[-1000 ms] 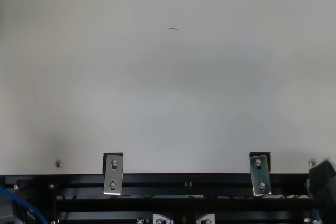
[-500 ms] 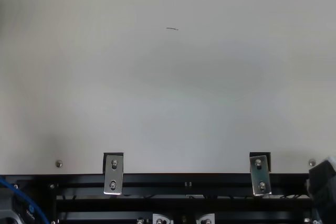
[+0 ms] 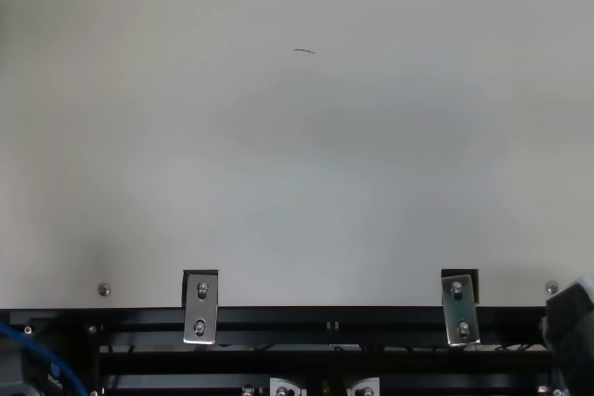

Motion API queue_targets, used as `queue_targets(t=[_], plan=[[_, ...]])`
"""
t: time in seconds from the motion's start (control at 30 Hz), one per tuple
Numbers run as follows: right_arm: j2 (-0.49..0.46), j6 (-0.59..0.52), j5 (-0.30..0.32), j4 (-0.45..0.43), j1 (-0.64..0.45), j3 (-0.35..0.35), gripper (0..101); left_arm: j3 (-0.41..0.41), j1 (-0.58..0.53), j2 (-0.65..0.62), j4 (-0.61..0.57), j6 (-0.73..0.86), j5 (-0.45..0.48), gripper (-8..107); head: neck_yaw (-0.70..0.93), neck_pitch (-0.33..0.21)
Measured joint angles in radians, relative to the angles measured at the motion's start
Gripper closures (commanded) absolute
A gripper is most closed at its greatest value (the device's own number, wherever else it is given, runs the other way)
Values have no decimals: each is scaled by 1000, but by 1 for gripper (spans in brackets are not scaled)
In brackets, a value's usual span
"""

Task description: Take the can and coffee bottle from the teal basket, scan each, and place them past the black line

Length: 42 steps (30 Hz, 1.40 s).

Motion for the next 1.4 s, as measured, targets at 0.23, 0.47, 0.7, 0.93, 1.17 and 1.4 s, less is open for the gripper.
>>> queue_targets(t=[0.23,0.47,0.7,0.93,1.17,1.4], plan=[[0,0,0,0,0,0,0,206,-2,-269,-67,-103,-24,89,0,-5],[0,0,0,0,0,0,0,328,-4,-532,-181,-240,104,89,0,0],[0,0,0,0,0,0,0,352,-4,-732,-294,-371,255,89,0,-5],[0,0,0,0,0,0,0,380,10,-878,-457,-456,462,89,0,0],[0,0,0,0,0,0,0,512,-33,-972,-643,-549,513,89,0,-5],[0,0,0,0,0,0,0,643,-79,-1048,-849,-670,515,89,0,-5]])
